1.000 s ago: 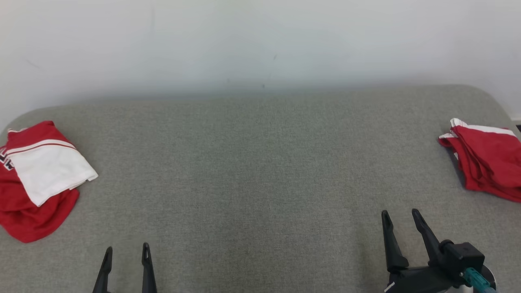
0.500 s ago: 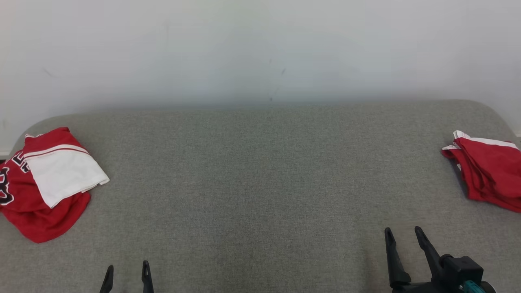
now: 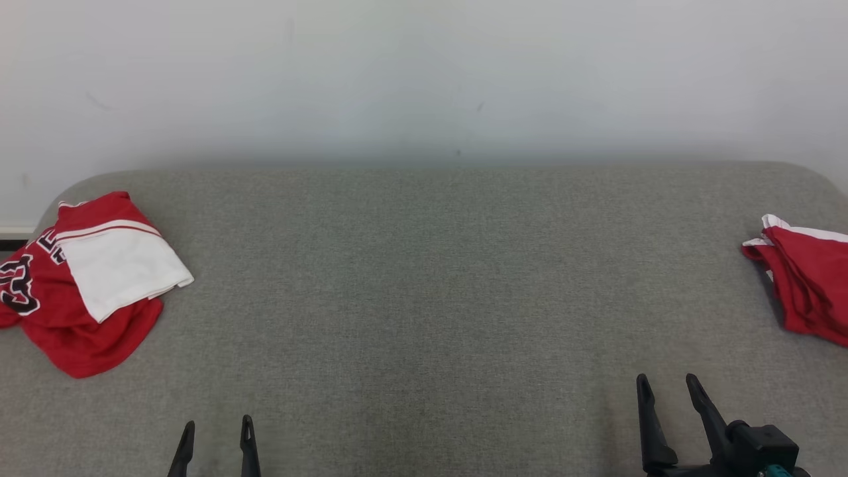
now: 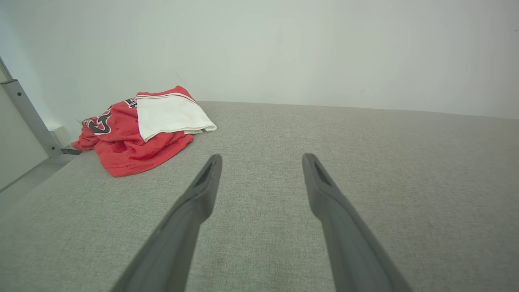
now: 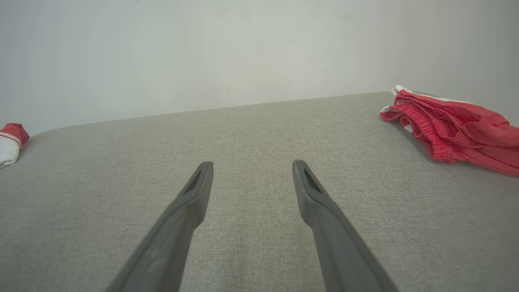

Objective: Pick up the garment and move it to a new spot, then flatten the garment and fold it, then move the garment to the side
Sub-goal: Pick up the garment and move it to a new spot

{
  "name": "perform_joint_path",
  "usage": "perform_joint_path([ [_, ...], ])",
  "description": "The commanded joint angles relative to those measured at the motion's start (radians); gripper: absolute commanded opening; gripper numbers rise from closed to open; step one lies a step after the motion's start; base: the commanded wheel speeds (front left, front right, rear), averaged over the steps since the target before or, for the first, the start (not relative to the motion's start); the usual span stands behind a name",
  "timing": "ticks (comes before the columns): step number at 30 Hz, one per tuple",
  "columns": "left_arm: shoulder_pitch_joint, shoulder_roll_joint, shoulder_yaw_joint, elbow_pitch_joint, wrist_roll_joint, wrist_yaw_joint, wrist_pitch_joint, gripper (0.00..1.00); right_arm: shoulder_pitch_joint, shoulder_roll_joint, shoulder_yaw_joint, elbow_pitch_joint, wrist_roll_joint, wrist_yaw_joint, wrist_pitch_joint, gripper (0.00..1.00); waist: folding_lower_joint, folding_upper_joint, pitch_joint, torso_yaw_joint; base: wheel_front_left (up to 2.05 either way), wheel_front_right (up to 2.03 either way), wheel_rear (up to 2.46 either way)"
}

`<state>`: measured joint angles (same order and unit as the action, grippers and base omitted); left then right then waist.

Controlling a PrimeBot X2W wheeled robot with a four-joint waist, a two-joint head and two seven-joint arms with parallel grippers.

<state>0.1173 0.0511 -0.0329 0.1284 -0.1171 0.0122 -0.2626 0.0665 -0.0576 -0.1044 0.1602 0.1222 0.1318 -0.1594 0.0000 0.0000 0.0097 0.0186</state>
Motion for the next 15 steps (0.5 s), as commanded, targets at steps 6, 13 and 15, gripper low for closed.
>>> perform_joint_path([
  [6, -0.019, -0.001, -0.007, 0.003, 0.005, 0.002, -0.003, 1.0, 0.004, 0.007, 0.008, 0.009, 0.012, -0.002, -0.01, 1.0, 0.0, 0.0, 0.002, 0.083, 0.0, 0.0, 0.0],
  [13, -0.004, -0.001, 0.008, 0.007, 0.014, 0.001, -0.003, 1.0, -0.002, 0.008, 0.024, 0.022, 0.02, -0.002, -0.024, 1.0, 0.0, 0.0, -0.017, 0.209, 0.0, 0.0, 0.0],
  [15, 0.003, -0.001, 0.011, 0.011, 0.016, -0.001, -0.003, 1.0, 0.0, 0.009, 0.028, 0.025, 0.02, -0.002, -0.025, 1.0, 0.0, 0.0, -0.023, 0.246, 0.0, 0.0, 0.0],
])
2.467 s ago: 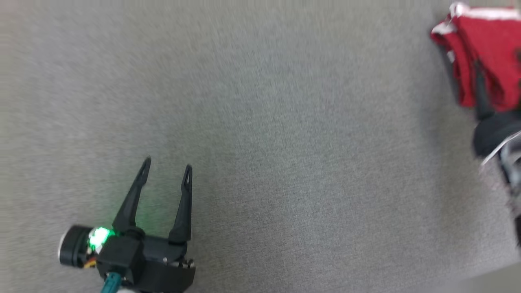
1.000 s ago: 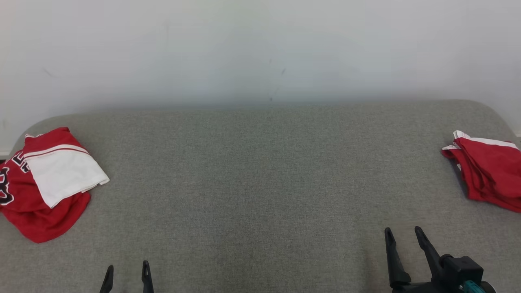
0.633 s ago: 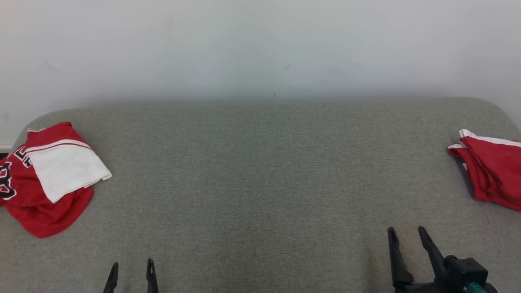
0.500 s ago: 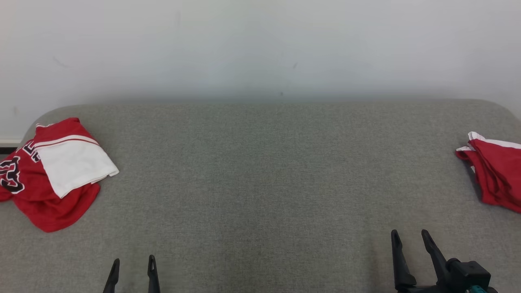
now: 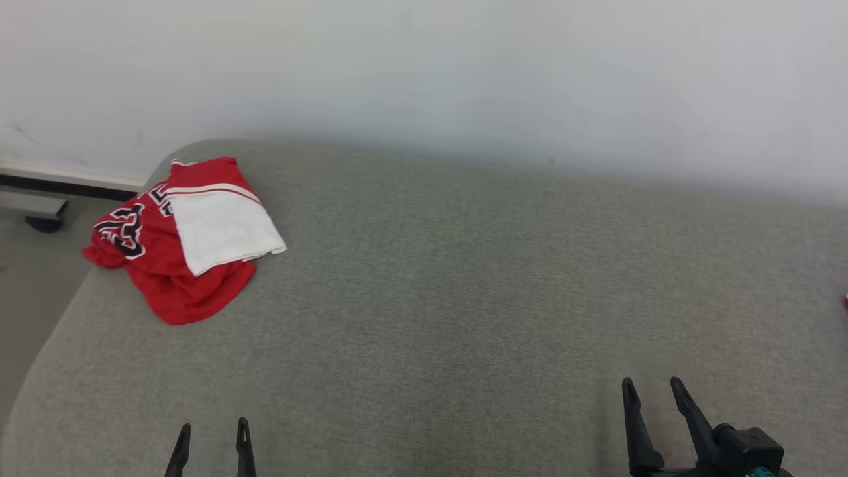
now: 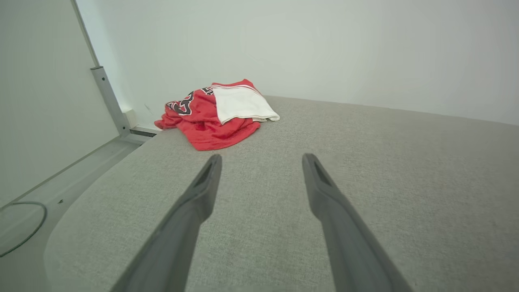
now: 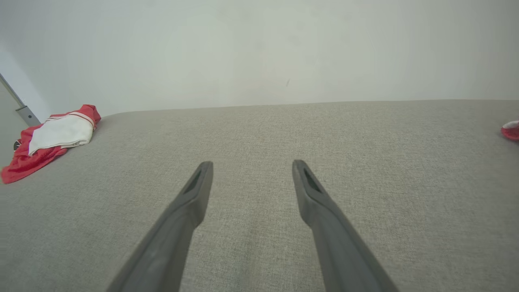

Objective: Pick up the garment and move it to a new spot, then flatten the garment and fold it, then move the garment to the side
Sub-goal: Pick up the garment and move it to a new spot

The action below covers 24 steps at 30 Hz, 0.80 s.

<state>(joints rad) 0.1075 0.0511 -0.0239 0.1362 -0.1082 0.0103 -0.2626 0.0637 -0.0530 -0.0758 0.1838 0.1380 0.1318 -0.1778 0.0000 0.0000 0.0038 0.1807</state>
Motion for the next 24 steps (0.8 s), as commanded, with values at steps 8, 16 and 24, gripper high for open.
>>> perform_joint_path([
  [8, 0.032, -0.001, 0.015, -0.002, 0.002, 0.005, -0.003, 1.0, -0.001, 0.005, 0.038, 0.017, 0.026, -0.002, -0.008, 1.0, 0.0, 0.0, -0.024, 0.214, 0.0, 0.0, 0.0],
  [16, 0.038, -0.001, 0.026, 0.001, 0.002, 0.004, -0.003, 1.0, 0.004, 0.004, 0.061, 0.03, 0.034, -0.002, -0.005, 1.0, 0.0, 0.0, -0.033, 0.289, 0.0, 0.0, 0.0],
  [24, 0.042, -0.001, 0.033, 0.005, -0.008, 0.003, -0.003, 1.0, -0.003, 0.004, 0.065, 0.027, 0.033, -0.002, -0.002, 1.0, 0.0, 0.0, -0.035, 0.316, 0.0, 0.0, 0.0],
])
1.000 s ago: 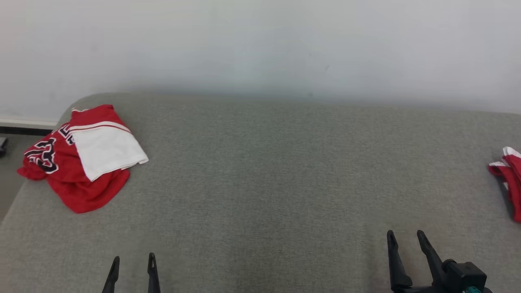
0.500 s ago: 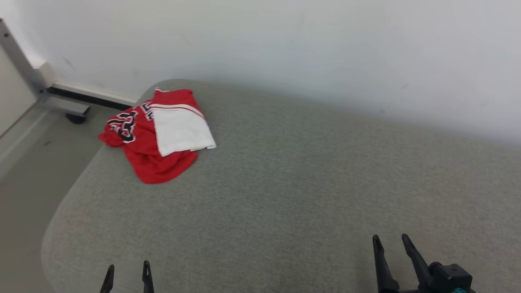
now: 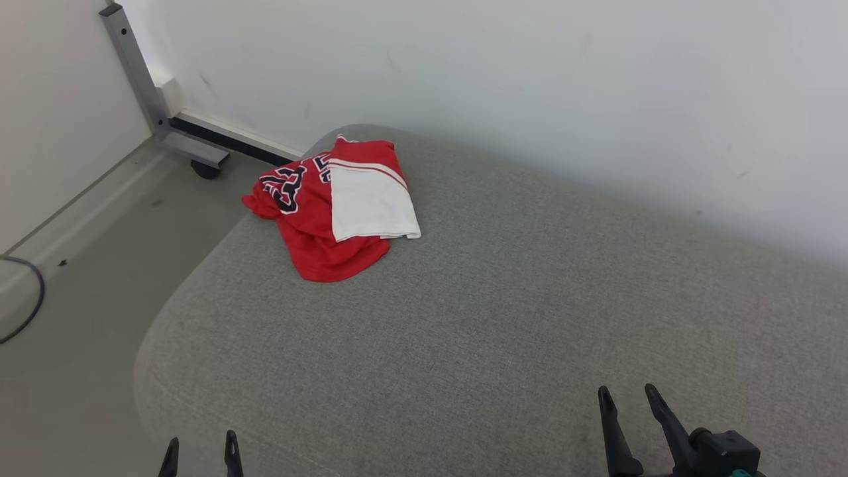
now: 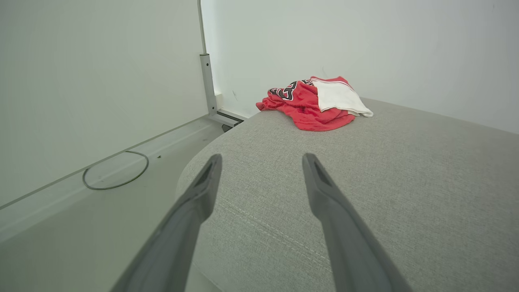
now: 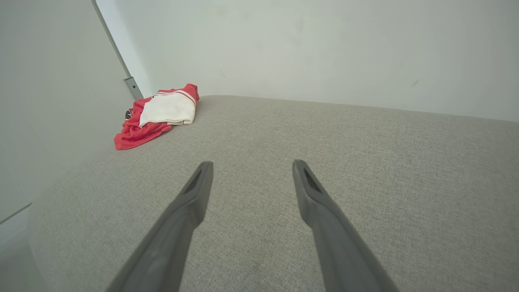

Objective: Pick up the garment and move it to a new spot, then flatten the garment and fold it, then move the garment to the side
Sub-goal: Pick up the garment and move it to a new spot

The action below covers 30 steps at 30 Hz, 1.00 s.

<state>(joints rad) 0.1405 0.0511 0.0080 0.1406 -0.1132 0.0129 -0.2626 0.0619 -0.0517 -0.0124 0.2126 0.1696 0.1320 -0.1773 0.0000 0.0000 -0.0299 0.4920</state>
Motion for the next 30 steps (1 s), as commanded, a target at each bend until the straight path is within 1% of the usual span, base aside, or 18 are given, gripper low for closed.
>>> perform_joint_path([
  [1, 0.008, -0.001, 0.001, 0.0, -0.005, 0.001, -0.003, 1.0, 0.0, 0.003, 0.002, -0.003, 0.002, -0.002, -0.003, 1.0, 0.0, 0.0, 0.0, 0.006, 0.0, 0.0, 0.0],
  [5, 0.007, -0.001, -0.011, 0.007, -0.018, 0.008, -0.003, 1.0, 0.007, 0.003, 0.0, -0.005, -0.001, -0.002, -0.004, 1.0, 0.0, 0.0, 0.005, 0.008, 0.0, 0.0, 0.0],
  [11, -0.025, -0.001, -0.02, 0.02, -0.039, -0.001, -0.003, 1.0, -0.001, 0.003, -0.003, -0.016, -0.013, -0.002, 0.006, 1.0, 0.0, 0.0, 0.023, 0.003, 0.0, 0.0, 0.0],
  [12, -0.037, -0.001, -0.023, 0.027, -0.032, -0.005, -0.003, 1.0, -0.002, 0.003, -0.004, -0.02, -0.014, -0.002, 0.007, 1.0, 0.0, 0.0, 0.03, 0.001, 0.0, 0.0, 0.0],
  [14, -0.078, -0.001, -0.023, 0.065, -0.059, -0.019, -0.003, 1.0, -0.006, 0.003, -0.007, -0.03, -0.016, -0.002, 0.015, 1.0, 0.0, 0.0, 0.047, -0.002, 0.0, 0.0, 0.0],
  [18, -0.236, 0.003, -0.015, 0.168, -0.097, -0.053, -0.003, 1.0, -0.031, -0.009, 0.006, -0.069, -0.039, -0.002, 0.049, 1.0, 0.0, 0.0, 0.112, -0.022, 0.0, 0.0, 0.0],
  [21, -0.394, 0.014, 0.013, 0.246, -0.128, -0.064, -0.002, 1.0, -0.049, -0.036, 0.008, -0.114, -0.052, -0.002, 0.081, 1.0, 0.0, 0.0, 0.178, -0.054, 0.0, 0.0, 0.0],
  [27, -0.693, 0.059, 0.082, 0.445, -0.218, -0.082, 0.025, 1.0, -0.101, -0.088, 0.038, -0.209, -0.064, -0.002, 0.146, 1.0, 0.0, 0.0, 0.326, -0.165, 0.0, 0.0, 0.0],
  [30, -0.804, 0.09, 0.131, 0.537, -0.283, -0.092, 0.065, 1.0, -0.113, -0.109, 0.051, -0.252, -0.063, -0.002, 0.17, 1.0, 0.0, 0.0, 0.391, -0.23, 0.0, 0.0, 0.0],
])
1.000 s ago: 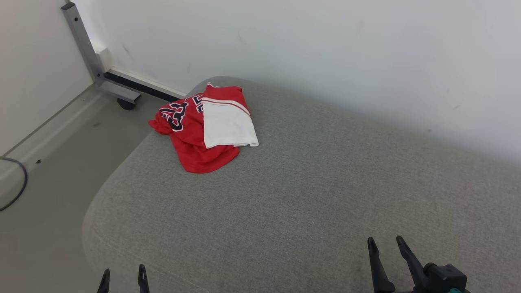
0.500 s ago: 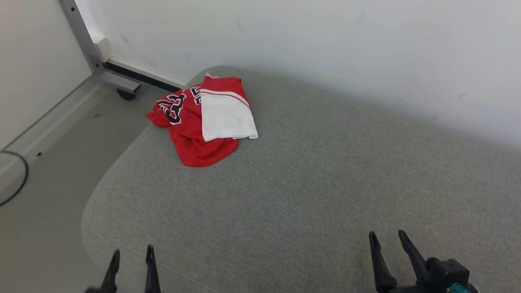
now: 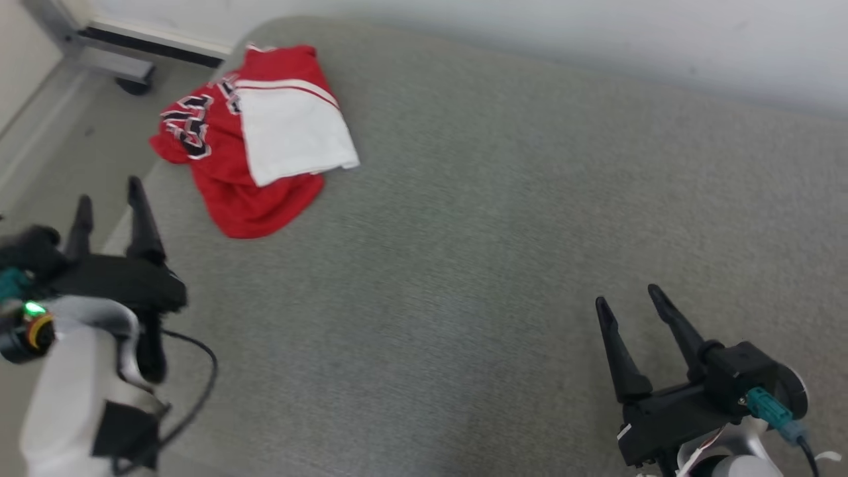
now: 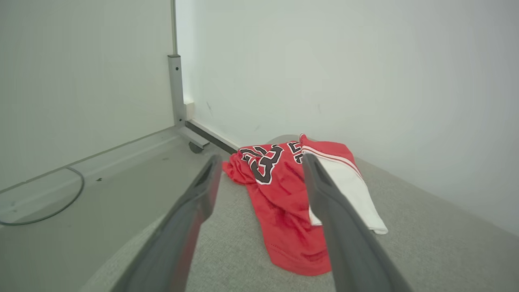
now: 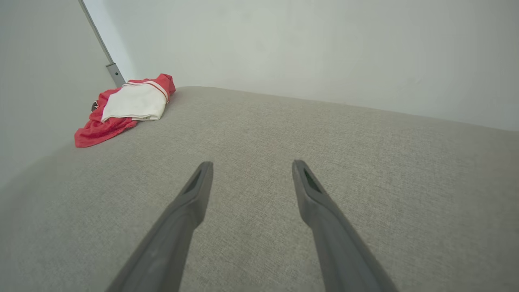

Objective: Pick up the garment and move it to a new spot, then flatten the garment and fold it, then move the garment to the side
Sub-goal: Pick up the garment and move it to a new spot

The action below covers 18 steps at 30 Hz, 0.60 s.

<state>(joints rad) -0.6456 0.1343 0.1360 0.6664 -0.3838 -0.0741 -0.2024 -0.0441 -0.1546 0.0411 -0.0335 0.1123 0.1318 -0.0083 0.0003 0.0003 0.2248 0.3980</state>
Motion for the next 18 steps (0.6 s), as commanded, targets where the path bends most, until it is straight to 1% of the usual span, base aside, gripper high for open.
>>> perform_joint_path([
  [1, -0.049, 0.028, 0.018, 0.039, -0.026, -0.01, 0.021, 1.0, -0.01, -0.01, 0.005, -0.022, -0.005, -0.002, 0.008, 1.0, -0.0003, -0.0003, 0.156, -0.159, 0.0, 0.0, 0.0],
  [3, -0.11, 0.055, 0.027, 0.086, -0.053, -0.022, 0.05, 1.0, -0.013, -0.022, 0.003, -0.054, -0.006, -0.002, 0.018, 1.0, -0.0003, -0.0003, 0.191, -0.196, 0.0, 0.0, 0.0],
  [6, -0.176, 0.122, 0.048, 0.14, -0.076, -0.029, 0.076, 1.0, -0.015, -0.032, 0.004, -0.109, -0.006, -0.002, 0.031, 1.0, -0.0003, -0.0003, 0.245, -0.252, 0.0, 0.0, 0.0],
  [9, -0.221, 0.162, 0.045, 0.185, -0.074, -0.036, 0.101, 1.0, 0.006, -0.027, -0.012, -0.159, -0.007, -0.002, 0.039, 1.0, -0.0003, -0.0003, 0.281, -0.287, 0.0, 0.0, 0.0],
  [11, -0.235, 0.172, 0.046, 0.195, -0.078, -0.037, 0.109, 1.0, 0.014, -0.024, -0.016, -0.175, -0.008, -0.002, 0.042, 1.0, -0.0003, -0.0003, 0.293, -0.295, 0.0, 0.0, 0.0],
  [12, -0.252, 0.186, 0.049, 0.206, -0.08, -0.037, 0.119, 1.0, 0.018, -0.023, -0.016, -0.19, -0.01, -0.002, 0.045, 1.0, -0.0003, -0.0003, 0.306, -0.303, 0.0, 0.0, 0.0],
  [15, -0.291, 0.199, 0.053, 0.247, -0.094, -0.025, 0.169, 1.0, 0.027, -0.02, -0.021, -0.223, -0.012, -0.002, 0.051, 1.0, -0.0003, -0.0003, 0.339, -0.32, 0.0, 0.0, 0.0],
  [18, -0.335, 0.214, 0.067, 0.289, -0.109, 0.006, 0.212, 1.0, 0.033, -0.017, -0.017, -0.243, -0.013, -0.002, 0.05, 1.0, -0.0003, -0.0003, 0.368, -0.334, 0.0, 0.0, 0.0],
])
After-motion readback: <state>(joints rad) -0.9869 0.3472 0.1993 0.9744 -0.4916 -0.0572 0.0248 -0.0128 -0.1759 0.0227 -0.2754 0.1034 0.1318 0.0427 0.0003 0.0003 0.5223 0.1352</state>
